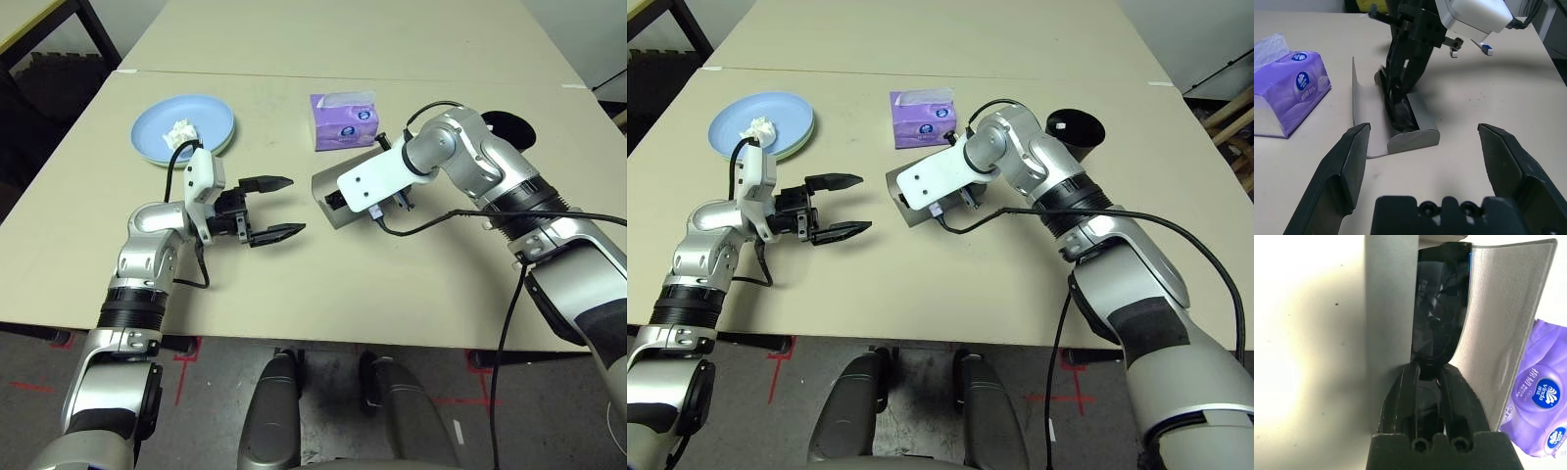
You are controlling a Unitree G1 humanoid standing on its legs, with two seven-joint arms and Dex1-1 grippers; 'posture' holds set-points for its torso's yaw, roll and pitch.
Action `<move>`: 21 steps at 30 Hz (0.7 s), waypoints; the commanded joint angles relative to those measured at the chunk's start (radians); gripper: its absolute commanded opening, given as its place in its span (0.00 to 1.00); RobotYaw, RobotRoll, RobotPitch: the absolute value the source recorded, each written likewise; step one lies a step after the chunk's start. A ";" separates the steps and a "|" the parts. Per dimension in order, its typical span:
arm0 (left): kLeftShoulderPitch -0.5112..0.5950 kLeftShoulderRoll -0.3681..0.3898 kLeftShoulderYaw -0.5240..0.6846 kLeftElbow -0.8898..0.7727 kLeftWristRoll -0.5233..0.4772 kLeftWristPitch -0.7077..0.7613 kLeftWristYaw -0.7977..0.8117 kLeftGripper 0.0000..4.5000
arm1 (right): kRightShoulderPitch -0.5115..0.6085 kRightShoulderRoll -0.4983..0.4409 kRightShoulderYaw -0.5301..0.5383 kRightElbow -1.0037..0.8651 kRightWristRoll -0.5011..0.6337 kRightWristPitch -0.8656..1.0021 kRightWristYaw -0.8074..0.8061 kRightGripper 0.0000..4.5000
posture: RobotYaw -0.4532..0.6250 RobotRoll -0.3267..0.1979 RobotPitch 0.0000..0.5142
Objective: Organize and tidy the items on the table.
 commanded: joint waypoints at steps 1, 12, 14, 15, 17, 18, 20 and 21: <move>-0.005 0.013 -0.005 0.013 0.009 -0.019 -0.009 1.00 | -0.001 -0.010 0.014 -0.002 0.004 -0.008 0.014 0.55 | 0.63 0.62 0.40; -0.029 0.007 -0.012 0.048 0.013 -0.034 -0.019 1.00 | -0.017 -0.027 -0.020 -0.056 0.040 0.021 0.036 0.99 | 0.60 0.62 0.37; -0.039 0.004 -0.014 0.061 0.015 -0.040 -0.021 1.00 | -0.020 -0.035 -0.027 -0.069 0.050 0.030 0.042 0.99 | 0.60 0.62 0.37; -0.044 0.003 -0.015 0.069 0.017 -0.043 -0.023 1.00 | -0.020 -0.038 -0.030 -0.074 0.055 0.037 0.042 0.99 | 0.59 0.62 0.36; -0.052 0.001 -0.018 0.081 0.018 -0.049 -0.026 1.00 | -0.022 -0.041 -0.035 -0.081 0.064 0.046 0.039 0.99 | 0.59 0.62 0.36; -0.056 -0.001 -0.019 0.087 0.019 -0.052 -0.028 1.00 | -0.023 -0.041 -0.037 -0.083 0.069 0.051 0.037 0.99 | 0.59 0.62 0.36; -0.062 -0.004 -0.022 0.095 0.020 -0.056 -0.031 1.00 | -0.023 -0.040 -0.045 -0.087 0.083 0.058 0.032 0.99 | 0.59 0.62 0.36; -0.063 -0.006 -0.023 0.096 0.020 -0.057 -0.031 1.00 | -0.022 -0.040 -0.050 -0.091 0.091 0.064 0.034 0.99 | 0.59 0.62 0.36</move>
